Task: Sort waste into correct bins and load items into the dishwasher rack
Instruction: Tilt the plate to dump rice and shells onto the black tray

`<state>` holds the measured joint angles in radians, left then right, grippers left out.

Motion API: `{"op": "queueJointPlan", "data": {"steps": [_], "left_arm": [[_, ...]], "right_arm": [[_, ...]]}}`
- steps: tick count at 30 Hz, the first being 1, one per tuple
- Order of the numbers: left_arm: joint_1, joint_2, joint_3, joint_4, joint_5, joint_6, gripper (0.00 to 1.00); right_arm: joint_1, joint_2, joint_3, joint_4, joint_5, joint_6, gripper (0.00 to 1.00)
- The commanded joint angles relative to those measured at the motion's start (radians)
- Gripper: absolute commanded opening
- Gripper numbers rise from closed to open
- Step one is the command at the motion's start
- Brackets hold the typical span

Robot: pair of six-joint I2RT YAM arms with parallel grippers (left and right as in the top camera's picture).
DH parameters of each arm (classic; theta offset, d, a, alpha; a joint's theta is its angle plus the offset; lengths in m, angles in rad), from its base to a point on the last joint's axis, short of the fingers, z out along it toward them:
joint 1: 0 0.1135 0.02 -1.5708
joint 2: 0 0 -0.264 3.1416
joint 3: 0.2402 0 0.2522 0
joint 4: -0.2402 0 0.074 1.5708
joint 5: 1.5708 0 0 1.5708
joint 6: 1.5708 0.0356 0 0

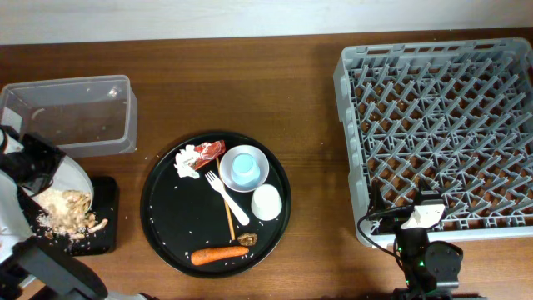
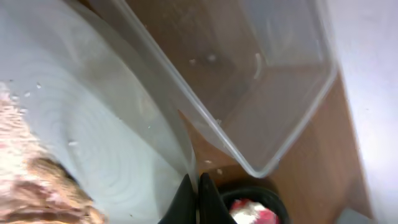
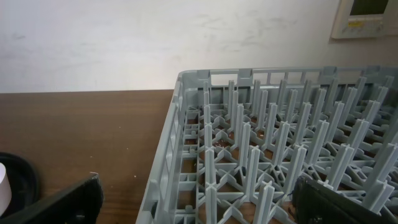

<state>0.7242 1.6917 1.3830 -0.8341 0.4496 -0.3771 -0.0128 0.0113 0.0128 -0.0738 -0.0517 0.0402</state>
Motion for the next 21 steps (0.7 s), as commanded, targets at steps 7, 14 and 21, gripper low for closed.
{"op": "queueJointPlan", "data": {"steps": [7,14,21], "left_arm": [[0.173,-0.003,0.020,-0.016,0.454,0.034,0.01],[0.311,-0.003,0.020,-0.047,0.533,0.033,0.01],[0.351,-0.003,0.020,-0.093,0.677,0.039,0.01]], "right_arm": [[0.005,-0.006,-0.007,-0.002,0.004,-0.007,0.99],[0.005,-0.006,-0.007,-0.002,0.004,-0.007,0.99],[0.005,-0.006,-0.007,-0.002,0.004,-0.007,0.99]]}}
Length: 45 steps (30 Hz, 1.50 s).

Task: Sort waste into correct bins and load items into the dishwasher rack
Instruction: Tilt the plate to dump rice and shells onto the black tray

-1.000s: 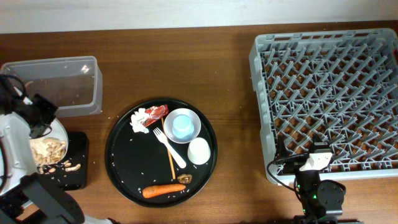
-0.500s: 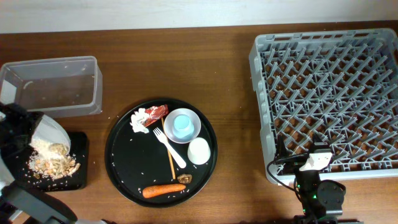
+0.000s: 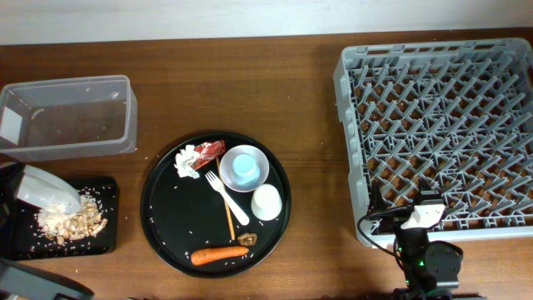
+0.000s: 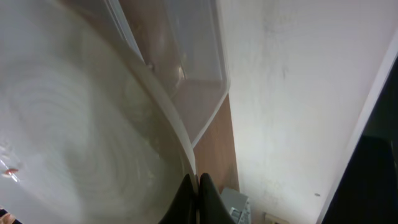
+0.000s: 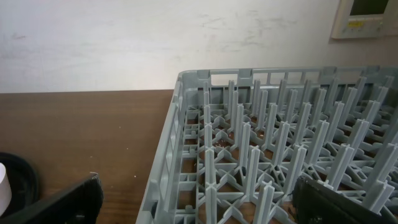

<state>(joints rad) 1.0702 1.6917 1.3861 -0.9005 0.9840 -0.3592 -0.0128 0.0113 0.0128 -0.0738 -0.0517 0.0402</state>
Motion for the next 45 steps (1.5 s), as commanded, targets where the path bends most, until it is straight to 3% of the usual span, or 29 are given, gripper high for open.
{"op": "queueJointPlan", "data": {"steps": [1,6,8,9,12,14,19,24,25,26,27,29,30,32,33,34,35,36,37,39,40,42,45], "left_arm": [[0.005,-0.003,0.017,0.003,0.138,0.012,0.01],[0.006,-0.003,0.017,-0.064,0.242,0.009,0.01],[0.006,-0.003,0.017,-0.024,0.178,-0.003,0.01],[0.007,-0.003,0.017,-0.047,0.056,-0.055,0.01],[0.013,-0.003,0.017,-0.081,0.078,-0.026,0.01],[0.020,-0.003,0.017,-0.069,0.187,-0.007,0.01],[0.026,-0.003,0.017,-0.025,0.092,-0.014,0.01],[0.026,-0.003,0.017,-0.053,0.189,0.005,0.01],[0.026,-0.003,0.017,0.008,0.122,-0.011,0.01],[0.026,-0.003,0.017,-0.025,0.091,-0.042,0.01],[0.026,-0.003,0.017,-0.075,0.159,-0.005,0.01],[0.026,-0.003,0.017,-0.029,0.090,-0.021,0.01],[0.026,-0.003,0.017,-0.074,0.161,-0.006,0.01],[0.028,-0.003,0.017,0.006,0.093,-0.027,0.01],[0.028,-0.003,0.017,-0.058,0.153,-0.027,0.01],[0.028,-0.003,0.017,-0.024,0.178,0.017,0.01],[0.028,-0.003,0.017,0.039,0.094,0.014,0.01],[0.029,-0.003,0.017,-0.009,0.088,-0.024,0.01],[0.028,-0.003,0.017,-0.094,0.191,0.008,0.01],[0.026,-0.003,0.017,-0.021,0.142,0.039,0.01],[0.026,-0.003,0.017,-0.116,0.214,0.034,0.01],[0.026,-0.004,0.017,-0.071,0.189,0.045,0.01],[0.023,-0.005,0.017,-0.105,0.286,0.083,0.01]], "right_arm": [[0.005,-0.006,-0.007,-0.002,0.004,-0.007,0.99],[0.005,-0.006,-0.007,-0.002,0.004,-0.007,0.99],[0.005,-0.006,-0.007,-0.002,0.004,-0.007,0.99],[0.005,-0.006,-0.007,-0.002,0.004,-0.007,0.99],[0.005,-0.006,-0.007,-0.002,0.004,-0.007,0.99],[0.005,-0.006,-0.007,-0.002,0.004,-0.007,0.99],[0.005,-0.006,-0.007,-0.002,0.004,-0.007,0.99],[0.005,-0.006,-0.007,-0.002,0.004,-0.007,0.99],[0.005,-0.006,-0.007,-0.002,0.004,-0.007,0.99],[0.005,-0.006,-0.007,-0.002,0.004,-0.007,0.99],[0.005,-0.006,-0.007,-0.002,0.004,-0.007,0.99],[0.005,-0.006,-0.007,-0.002,0.004,-0.007,0.99],[0.005,-0.006,-0.007,-0.002,0.004,-0.007,0.99],[0.005,-0.006,-0.007,-0.002,0.004,-0.007,0.99],[0.005,-0.006,-0.007,-0.002,0.004,-0.007,0.99],[0.005,-0.006,-0.007,-0.002,0.004,-0.007,0.99],[0.005,-0.006,-0.007,-0.002,0.004,-0.007,0.99],[0.005,-0.006,-0.007,-0.002,0.004,-0.007,0.99],[0.005,-0.006,-0.007,-0.002,0.004,-0.007,0.99],[0.005,-0.006,-0.007,-0.002,0.004,-0.007,0.99],[0.005,-0.006,-0.007,-0.002,0.004,-0.007,0.99],[0.005,-0.006,-0.007,-0.002,0.004,-0.007,0.98],[0.005,-0.006,-0.007,-0.002,0.004,-0.007,0.99]]}}
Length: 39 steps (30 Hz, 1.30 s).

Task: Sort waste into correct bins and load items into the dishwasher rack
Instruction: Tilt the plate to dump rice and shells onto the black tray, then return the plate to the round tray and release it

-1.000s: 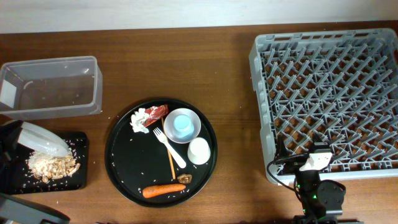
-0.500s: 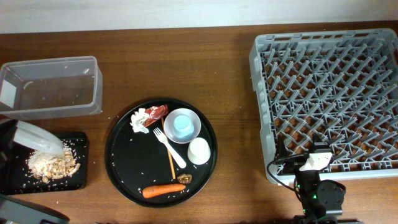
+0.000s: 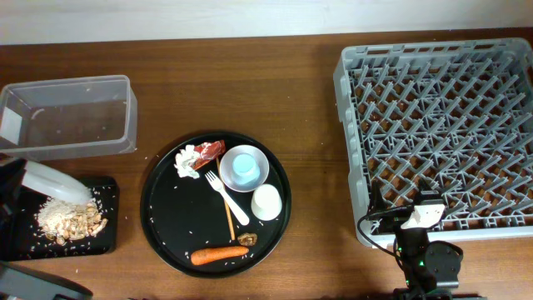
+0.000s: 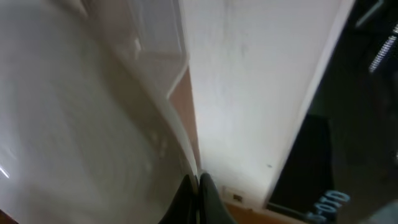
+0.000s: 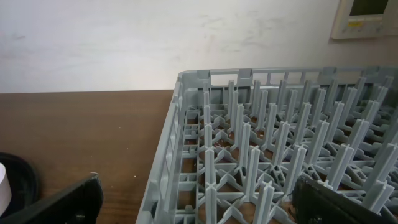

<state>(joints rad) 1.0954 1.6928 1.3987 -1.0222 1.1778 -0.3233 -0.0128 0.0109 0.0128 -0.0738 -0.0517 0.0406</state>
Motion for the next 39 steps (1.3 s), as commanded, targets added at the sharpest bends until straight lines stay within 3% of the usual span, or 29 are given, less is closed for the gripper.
{"op": "queueJointPlan", "data": {"steps": [1,3,8,11,14,17,21,25,31,39], "left_arm": [[-0.002,-0.006,0.005,-0.019,0.118,0.044,0.01],[-0.002,-0.031,0.005,-0.101,0.113,0.112,0.01],[-0.002,-0.211,0.005,-0.118,-0.115,0.071,0.01],[-0.047,-0.332,0.005,-0.116,-0.172,0.065,0.01],[-0.224,-0.429,0.005,-0.117,-0.269,0.063,0.01],[-0.449,-0.455,0.005,-0.133,-0.459,0.061,0.01],[-0.839,-0.426,0.005,-0.185,-0.731,0.017,0.01],[-1.111,-0.372,0.004,-0.231,-1.027,-0.066,0.01],[-1.315,-0.218,-0.009,-0.273,-1.149,-0.111,0.01],[-1.442,-0.008,-0.018,-0.273,-1.149,-0.114,0.01]], "right_arm": [[0.005,-0.005,-0.007,-0.002,0.004,-0.007,0.99],[0.005,-0.005,-0.007,-0.002,0.004,-0.007,0.99],[0.005,-0.005,-0.007,-0.002,0.004,-0.007,0.99],[0.005,-0.005,-0.007,-0.002,0.004,-0.007,0.99],[0.005,-0.005,-0.007,-0.002,0.004,-0.007,0.99],[0.005,-0.005,-0.007,-0.002,0.004,-0.007,0.99],[0.005,-0.005,-0.007,-0.002,0.004,-0.007,0.99],[0.005,-0.005,-0.007,-0.002,0.004,-0.007,0.99],[0.005,-0.005,-0.007,-0.002,0.004,-0.007,0.99],[0.005,-0.005,-0.007,-0.002,0.004,-0.007,0.99]]}}
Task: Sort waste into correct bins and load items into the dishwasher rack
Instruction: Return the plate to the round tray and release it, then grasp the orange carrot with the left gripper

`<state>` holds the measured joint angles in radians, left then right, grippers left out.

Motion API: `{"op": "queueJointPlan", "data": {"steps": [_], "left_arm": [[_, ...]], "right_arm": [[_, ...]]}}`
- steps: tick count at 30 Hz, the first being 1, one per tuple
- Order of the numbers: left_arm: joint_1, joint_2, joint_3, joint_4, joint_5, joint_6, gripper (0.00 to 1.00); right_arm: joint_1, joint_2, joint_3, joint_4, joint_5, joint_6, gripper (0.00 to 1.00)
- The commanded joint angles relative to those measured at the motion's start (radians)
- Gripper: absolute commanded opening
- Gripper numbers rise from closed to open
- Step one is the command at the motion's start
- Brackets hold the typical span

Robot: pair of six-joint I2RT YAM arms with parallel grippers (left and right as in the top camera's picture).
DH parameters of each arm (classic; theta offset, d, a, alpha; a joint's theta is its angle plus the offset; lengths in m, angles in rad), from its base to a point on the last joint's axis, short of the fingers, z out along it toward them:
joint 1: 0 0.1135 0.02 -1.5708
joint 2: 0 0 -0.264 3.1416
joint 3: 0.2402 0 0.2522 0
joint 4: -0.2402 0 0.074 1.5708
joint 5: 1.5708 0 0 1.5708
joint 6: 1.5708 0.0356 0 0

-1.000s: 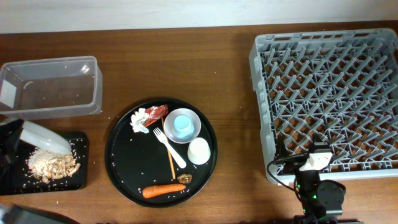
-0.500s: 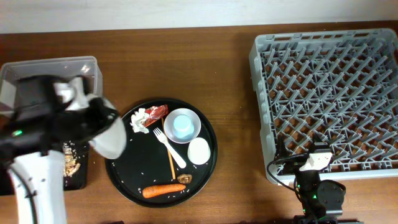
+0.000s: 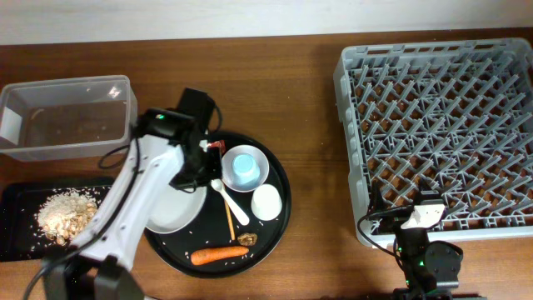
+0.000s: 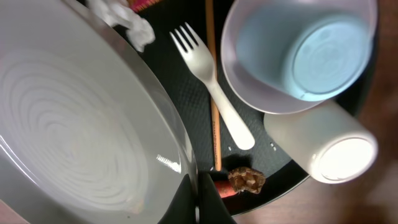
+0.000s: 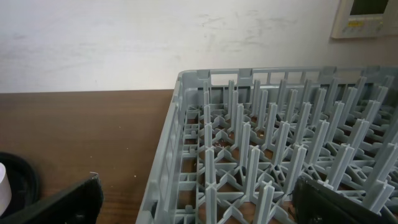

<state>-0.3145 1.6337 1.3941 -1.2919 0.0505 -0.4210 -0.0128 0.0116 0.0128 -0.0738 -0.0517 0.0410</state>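
My left gripper (image 4: 198,186) is shut on the rim of an empty white plate (image 4: 74,143), which lies level over the left part of the round black tray (image 3: 275,221). Whether the plate (image 3: 171,212) rests on the tray I cannot tell. Beside it on the tray lie a white fork (image 4: 214,99), a bowl with a blue cup in it (image 3: 244,168), a white cup on its side (image 3: 266,202), a carrot (image 3: 218,255), a thin orange stick (image 3: 228,218) and crumpled tissue (image 4: 121,18). My right gripper (image 5: 199,198) stands open at the front edge of the grey dishwasher rack (image 3: 441,133).
A clear plastic bin (image 3: 67,117) stands at the far left. Below it, a flat black bin (image 3: 17,225) holds a heap of food scraps (image 3: 58,217). A brown food bit (image 4: 245,179) lies by the carrot. Grains are scattered on the tray.
My left arm has moved right, from the black bin at the table's left edge to the round tray. The plate, steeply tilted then, is now level. The right arm has not moved.
First the plate was tilted over the black bin with scraps still on it. Then the scraps lay in the bin and the plate stayed tipped there, bare. Now the empty plate is held over the tray's left side.
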Motion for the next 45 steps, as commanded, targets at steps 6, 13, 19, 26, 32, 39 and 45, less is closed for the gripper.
{"op": "queueJointPlan", "data": {"steps": [6,13,19,26,32,39,45], "left_arm": [[-0.057,0.093,-0.112,0.066,-0.022,-0.043,0.01],[-0.057,0.094,-0.248,0.202,-0.021,-0.064,0.01],[-0.057,0.094,-0.284,0.233,-0.021,-0.064,0.09],[-0.057,0.094,-0.269,0.187,-0.021,-0.056,0.21],[-0.058,0.086,-0.146,0.031,-0.016,-0.053,0.20],[-0.224,0.073,-0.160,-0.028,0.117,0.056,0.48],[-0.372,0.073,-0.272,0.090,0.083,0.051,0.47]], "right_arm": [[0.005,-0.006,-0.007,-0.002,0.004,-0.008,0.99],[0.005,-0.006,-0.007,-0.002,0.004,-0.008,0.99],[0.005,-0.006,-0.007,-0.002,0.004,-0.008,0.99],[0.005,-0.006,-0.007,-0.002,0.004,-0.008,0.99],[0.005,-0.006,-0.007,-0.002,0.004,-0.008,0.99],[0.005,-0.006,-0.007,-0.002,0.004,-0.008,0.99],[0.005,-0.006,-0.007,-0.002,0.004,-0.008,0.99]]}}
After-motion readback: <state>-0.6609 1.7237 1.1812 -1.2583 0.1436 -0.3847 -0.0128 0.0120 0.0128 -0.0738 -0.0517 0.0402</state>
